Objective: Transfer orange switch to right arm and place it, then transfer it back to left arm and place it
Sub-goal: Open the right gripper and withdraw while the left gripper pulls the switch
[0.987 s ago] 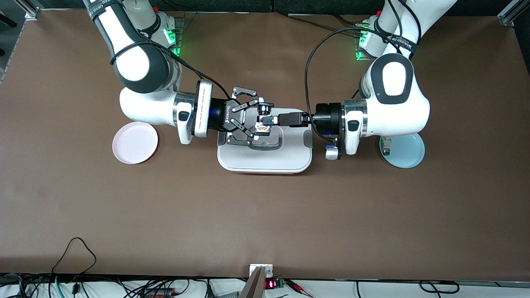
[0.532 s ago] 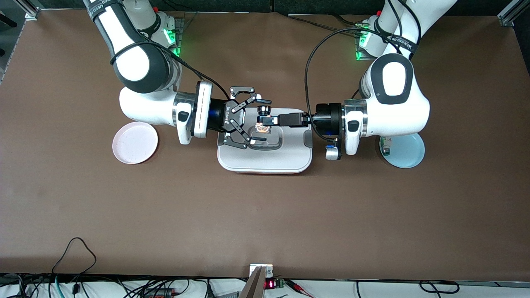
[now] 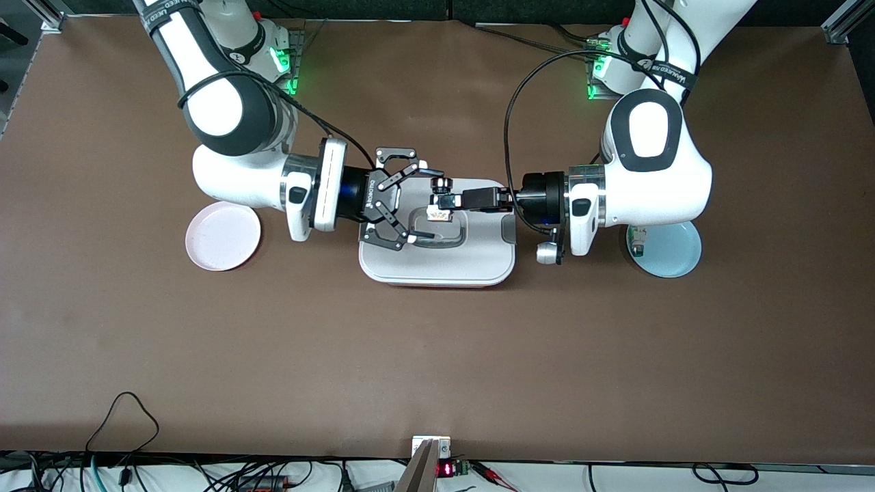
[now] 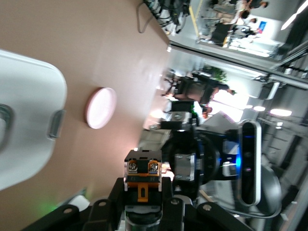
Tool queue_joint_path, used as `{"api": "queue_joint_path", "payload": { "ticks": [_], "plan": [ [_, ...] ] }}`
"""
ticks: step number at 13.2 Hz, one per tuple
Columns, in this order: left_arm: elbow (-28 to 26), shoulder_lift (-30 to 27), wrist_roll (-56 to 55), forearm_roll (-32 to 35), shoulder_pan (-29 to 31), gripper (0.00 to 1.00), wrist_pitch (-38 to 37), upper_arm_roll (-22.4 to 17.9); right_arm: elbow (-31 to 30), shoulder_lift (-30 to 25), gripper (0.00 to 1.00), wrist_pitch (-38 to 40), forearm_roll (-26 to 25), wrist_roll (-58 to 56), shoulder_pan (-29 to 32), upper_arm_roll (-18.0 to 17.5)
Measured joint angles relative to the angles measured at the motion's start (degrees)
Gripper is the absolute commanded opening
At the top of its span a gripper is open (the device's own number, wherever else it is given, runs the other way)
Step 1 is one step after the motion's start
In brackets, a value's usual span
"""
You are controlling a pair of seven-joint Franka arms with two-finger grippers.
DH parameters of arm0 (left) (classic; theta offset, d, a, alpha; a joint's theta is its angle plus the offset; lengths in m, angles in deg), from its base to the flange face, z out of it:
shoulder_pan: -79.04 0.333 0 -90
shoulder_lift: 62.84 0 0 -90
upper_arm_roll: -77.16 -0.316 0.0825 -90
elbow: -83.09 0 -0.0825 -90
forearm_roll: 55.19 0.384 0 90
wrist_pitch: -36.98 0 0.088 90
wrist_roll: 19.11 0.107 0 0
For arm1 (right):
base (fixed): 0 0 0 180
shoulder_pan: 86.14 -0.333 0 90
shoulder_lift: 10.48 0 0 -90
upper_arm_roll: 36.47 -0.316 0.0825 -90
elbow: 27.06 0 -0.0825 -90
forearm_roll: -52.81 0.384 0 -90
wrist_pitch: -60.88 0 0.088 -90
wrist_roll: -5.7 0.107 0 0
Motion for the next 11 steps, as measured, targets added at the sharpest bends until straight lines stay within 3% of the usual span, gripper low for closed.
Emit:
{"api": "queue_joint_path", "payload": {
  "ticks": [3,7,9,11],
  "plan": [
    [0.04,-0.05,2.20,14.16,1.27,0.01,-5.86,-0.13,-1.07,0.04,1.00,-0.29,-4.67,0.00,4.88,0.25],
    [-0.04,-0.06,15.67,31.02,5.36,0.00,-15.82,-0.49,-4.91,0.25,1.00,-0.17,-7.76,1.02,11.15,0.40],
    [-0.08,-0.06,24.55,38.79,7.44,0.01,-20.32,-0.62,-5.82,0.34,1.00,-2.62,-9.08,6.65,12.07,0.48],
    [-0.06,-0.10,31.80,47.54,8.50,0.01,-24.29,-0.62,-5.91,0.34,1.00,-5.39,-16.18,16.46,12.57,0.50]
  ]
}}
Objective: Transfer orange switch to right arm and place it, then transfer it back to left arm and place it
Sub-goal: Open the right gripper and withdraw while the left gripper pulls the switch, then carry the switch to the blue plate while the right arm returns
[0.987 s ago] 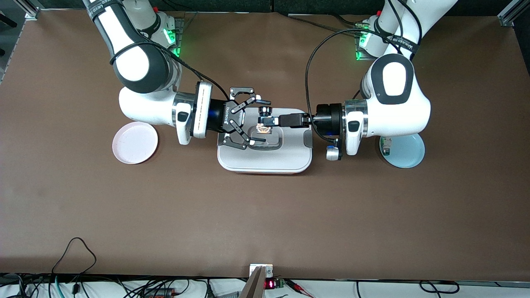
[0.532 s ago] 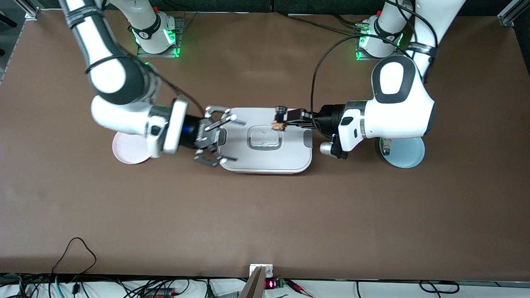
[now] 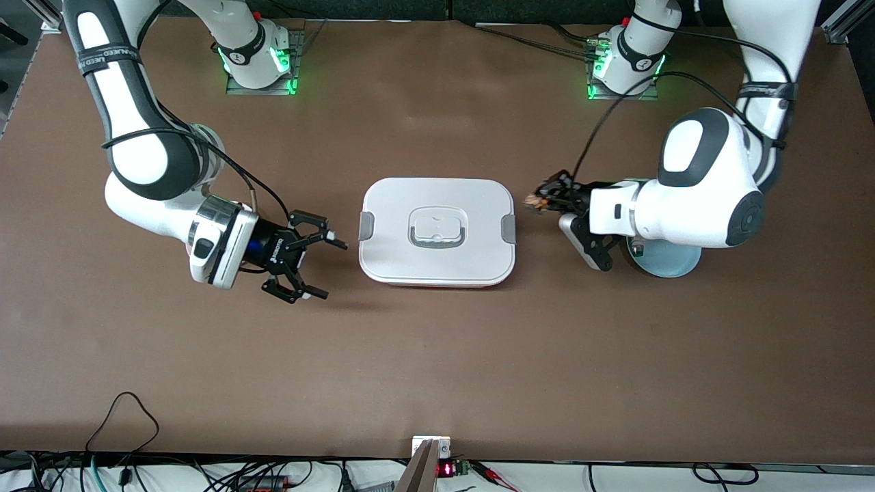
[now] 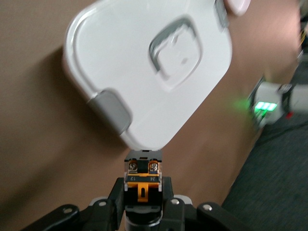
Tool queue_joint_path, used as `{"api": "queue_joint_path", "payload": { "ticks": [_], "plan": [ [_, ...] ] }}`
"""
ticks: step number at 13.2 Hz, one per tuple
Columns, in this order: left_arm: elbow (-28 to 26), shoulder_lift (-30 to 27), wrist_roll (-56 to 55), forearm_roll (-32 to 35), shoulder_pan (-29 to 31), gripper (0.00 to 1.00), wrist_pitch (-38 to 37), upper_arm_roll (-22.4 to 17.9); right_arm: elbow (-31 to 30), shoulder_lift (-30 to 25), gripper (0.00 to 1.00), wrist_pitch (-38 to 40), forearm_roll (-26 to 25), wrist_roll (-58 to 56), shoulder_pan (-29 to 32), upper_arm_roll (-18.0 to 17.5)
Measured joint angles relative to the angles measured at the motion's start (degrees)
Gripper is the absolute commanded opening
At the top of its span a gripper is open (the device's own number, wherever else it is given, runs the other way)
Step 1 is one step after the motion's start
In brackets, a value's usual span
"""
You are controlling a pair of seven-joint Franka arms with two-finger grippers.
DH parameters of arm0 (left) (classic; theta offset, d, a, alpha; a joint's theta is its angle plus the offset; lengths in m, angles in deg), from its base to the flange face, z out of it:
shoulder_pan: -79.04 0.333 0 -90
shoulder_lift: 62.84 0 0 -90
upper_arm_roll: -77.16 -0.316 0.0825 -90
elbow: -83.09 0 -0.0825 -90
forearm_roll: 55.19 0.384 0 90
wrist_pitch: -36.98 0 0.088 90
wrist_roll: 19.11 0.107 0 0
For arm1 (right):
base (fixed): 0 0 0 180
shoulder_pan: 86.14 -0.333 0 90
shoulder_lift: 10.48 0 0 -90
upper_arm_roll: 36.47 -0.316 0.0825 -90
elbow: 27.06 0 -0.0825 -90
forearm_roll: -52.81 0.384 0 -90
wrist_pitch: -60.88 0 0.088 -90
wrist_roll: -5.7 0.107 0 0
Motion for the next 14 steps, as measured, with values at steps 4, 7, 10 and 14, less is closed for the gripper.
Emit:
{"api": "queue_joint_path", "payload": {
  "ticks": [4,7,10,14],
  "plan": [
    [-0.24,-0.04,16.77,14.79,0.93,0.00,-2.70,-0.02,-0.04,-0.04,1.00,-0.54,-19.05,24.65,1.54,0.51],
    [-1.69,0.21,29.87,20.59,6.00,0.00,-2.74,-0.32,-0.72,-0.06,1.00,-0.53,-25.62,38.93,2.28,0.55],
    [-3.89,0.63,39.83,25.62,10.75,0.00,-2.22,-0.44,-0.94,-0.49,1.00,0.00,-33.73,54.29,2.29,0.53],
    [-10.04,0.66,47.58,29.83,13.83,0.00,5.37,-0.46,-0.91,-3.26,1.00,5.59,-46.19,67.09,2.97,1.02]
  ]
}}
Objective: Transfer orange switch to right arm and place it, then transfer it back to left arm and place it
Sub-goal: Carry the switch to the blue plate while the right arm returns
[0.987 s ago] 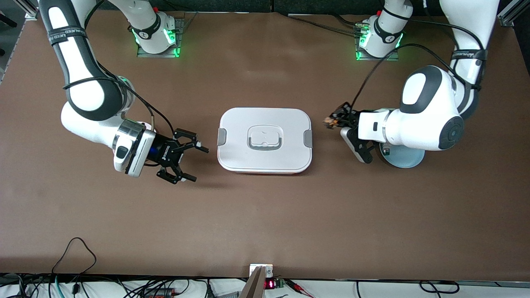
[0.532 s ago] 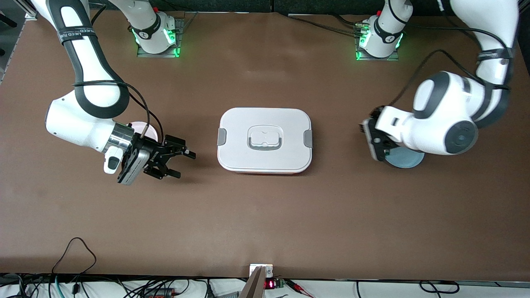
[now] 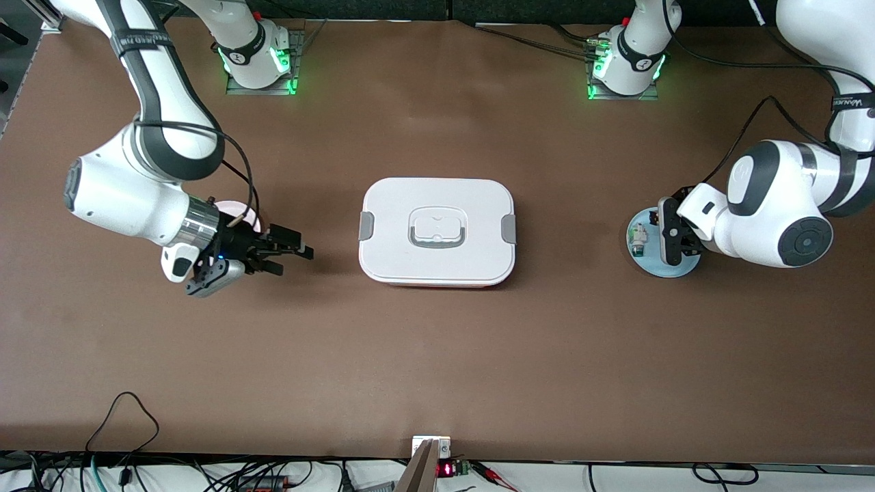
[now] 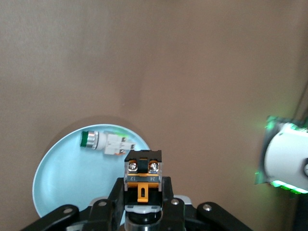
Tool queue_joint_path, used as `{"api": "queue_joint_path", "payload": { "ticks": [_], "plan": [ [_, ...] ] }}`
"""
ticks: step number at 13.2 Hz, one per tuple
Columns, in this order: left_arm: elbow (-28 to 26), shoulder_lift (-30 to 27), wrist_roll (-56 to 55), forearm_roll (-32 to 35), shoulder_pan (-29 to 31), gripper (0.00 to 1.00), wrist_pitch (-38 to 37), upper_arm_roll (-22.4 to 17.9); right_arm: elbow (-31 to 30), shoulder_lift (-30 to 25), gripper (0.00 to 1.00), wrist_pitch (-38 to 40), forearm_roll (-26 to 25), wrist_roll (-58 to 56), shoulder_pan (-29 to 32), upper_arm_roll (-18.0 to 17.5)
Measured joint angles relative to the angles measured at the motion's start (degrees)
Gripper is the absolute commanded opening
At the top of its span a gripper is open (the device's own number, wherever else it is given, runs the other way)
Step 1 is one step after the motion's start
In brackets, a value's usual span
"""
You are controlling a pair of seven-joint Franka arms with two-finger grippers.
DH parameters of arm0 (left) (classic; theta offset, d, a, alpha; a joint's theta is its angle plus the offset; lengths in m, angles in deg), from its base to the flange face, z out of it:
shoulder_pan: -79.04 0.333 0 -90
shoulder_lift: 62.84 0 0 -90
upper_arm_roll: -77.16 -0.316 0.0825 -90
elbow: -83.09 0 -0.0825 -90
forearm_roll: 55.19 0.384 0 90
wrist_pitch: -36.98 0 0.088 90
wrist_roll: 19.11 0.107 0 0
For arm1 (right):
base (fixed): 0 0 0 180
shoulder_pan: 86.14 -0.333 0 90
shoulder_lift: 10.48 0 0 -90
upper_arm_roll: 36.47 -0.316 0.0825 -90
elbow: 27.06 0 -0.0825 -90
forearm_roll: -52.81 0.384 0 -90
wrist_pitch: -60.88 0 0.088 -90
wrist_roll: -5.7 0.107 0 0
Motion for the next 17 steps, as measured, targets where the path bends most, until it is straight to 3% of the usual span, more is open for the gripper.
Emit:
{"api": "queue_joint_path", "payload": {
  "ticks": [4,8,13,17],
  "plan": [
    [-6.37,0.06,5.45,3.67,3.03,0.00,10.57,-0.04,1.09,-3.03,1.00,8.87,-12.13,8.36,0.54,0.70],
    [-11.68,0.08,7.38,5.70,4.65,0.00,19.94,-0.03,7.77,-5.69,1.00,25.02,-24.71,16.60,0.54,0.73],
    [-16.46,0.12,7.75,5.72,5.27,0.00,27.43,-0.02,12.53,-10.30,1.00,37.01,-32.61,17.65,0.50,0.71],
    [-18.54,0.84,8.42,5.72,6.58,0.05,31.83,-0.05,12.74,-11.03,1.00,38.05,-35.59,17.93,0.50,0.71]
  ]
}}
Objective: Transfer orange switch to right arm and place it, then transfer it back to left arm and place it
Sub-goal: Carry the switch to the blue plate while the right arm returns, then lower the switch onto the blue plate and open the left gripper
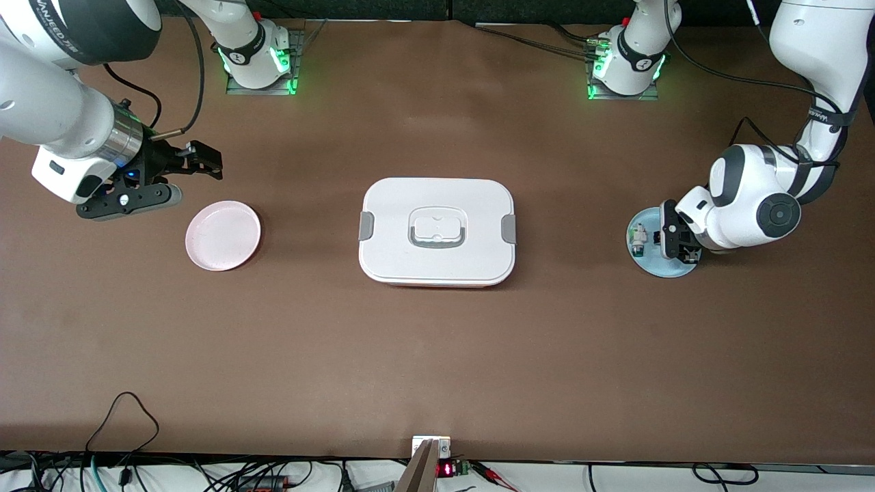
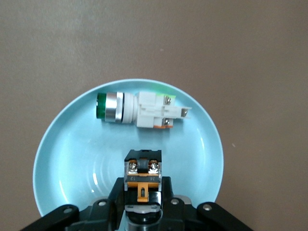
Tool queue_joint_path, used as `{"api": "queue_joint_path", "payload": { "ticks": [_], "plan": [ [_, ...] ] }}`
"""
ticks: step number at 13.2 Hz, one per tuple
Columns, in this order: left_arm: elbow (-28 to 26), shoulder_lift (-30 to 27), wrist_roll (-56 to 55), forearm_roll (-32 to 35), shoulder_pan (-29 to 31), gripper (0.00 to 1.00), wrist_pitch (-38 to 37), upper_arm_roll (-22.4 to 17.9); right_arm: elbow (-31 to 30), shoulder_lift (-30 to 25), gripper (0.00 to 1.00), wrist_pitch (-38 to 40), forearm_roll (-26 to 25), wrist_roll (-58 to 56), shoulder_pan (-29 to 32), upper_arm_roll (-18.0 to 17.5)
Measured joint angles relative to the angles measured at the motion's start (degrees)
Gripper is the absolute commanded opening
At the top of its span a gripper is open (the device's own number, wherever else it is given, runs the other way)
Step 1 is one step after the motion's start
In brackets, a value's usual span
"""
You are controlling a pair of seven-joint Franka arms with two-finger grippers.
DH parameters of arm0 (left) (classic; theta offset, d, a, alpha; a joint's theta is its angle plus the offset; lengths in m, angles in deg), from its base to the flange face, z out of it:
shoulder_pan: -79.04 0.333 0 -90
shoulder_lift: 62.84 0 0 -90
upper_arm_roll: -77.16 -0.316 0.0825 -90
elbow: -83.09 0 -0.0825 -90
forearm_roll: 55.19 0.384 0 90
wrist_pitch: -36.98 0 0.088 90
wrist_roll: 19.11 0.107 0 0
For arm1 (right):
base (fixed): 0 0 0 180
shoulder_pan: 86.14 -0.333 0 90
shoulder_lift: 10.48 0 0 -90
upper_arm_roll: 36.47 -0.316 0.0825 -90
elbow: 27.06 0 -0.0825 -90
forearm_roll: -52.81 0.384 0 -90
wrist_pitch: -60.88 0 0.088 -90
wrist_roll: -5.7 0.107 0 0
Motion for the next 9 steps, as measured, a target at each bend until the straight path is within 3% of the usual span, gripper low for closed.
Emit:
{"api": "queue_joint_path", "payload": {
  "ticks": [2,4,5,6,8,9],
  "plan": [
    [-0.50,0.59,0.29,0.00,0.66,0.22,1.01,0.00,0.05,0.14,1.00,1.10,-3.52,0.41,0.12,1.06],
    [-0.58,0.74,0.38,0.05,0.70,0.31,1.67,0.03,0.65,-0.02,1.00,1.94,-8.09,0.46,0.31,5.30],
    [-0.63,0.77,0.38,0.15,0.70,0.80,1.79,0.04,1.10,-0.06,1.00,1.94,-11.17,0.45,0.51,7.43],
    [-0.66,0.83,0.39,0.23,0.73,1.00,1.86,0.04,1.46,-0.08,1.00,1.94,-13.49,0.46,0.98,8.72],
    [-0.69,1.01,0.45,0.30,0.91,1.00,1.92,0.04,2.01,-0.08,1.00,1.95,-12.32,2.66,1.84,10.11],
    [-0.68,1.06,0.48,0.31,1.04,1.00,1.93,0.04,2.24,-0.10,1.00,1.95,-8.20,4.20,2.42,11.17]
  ]
}}
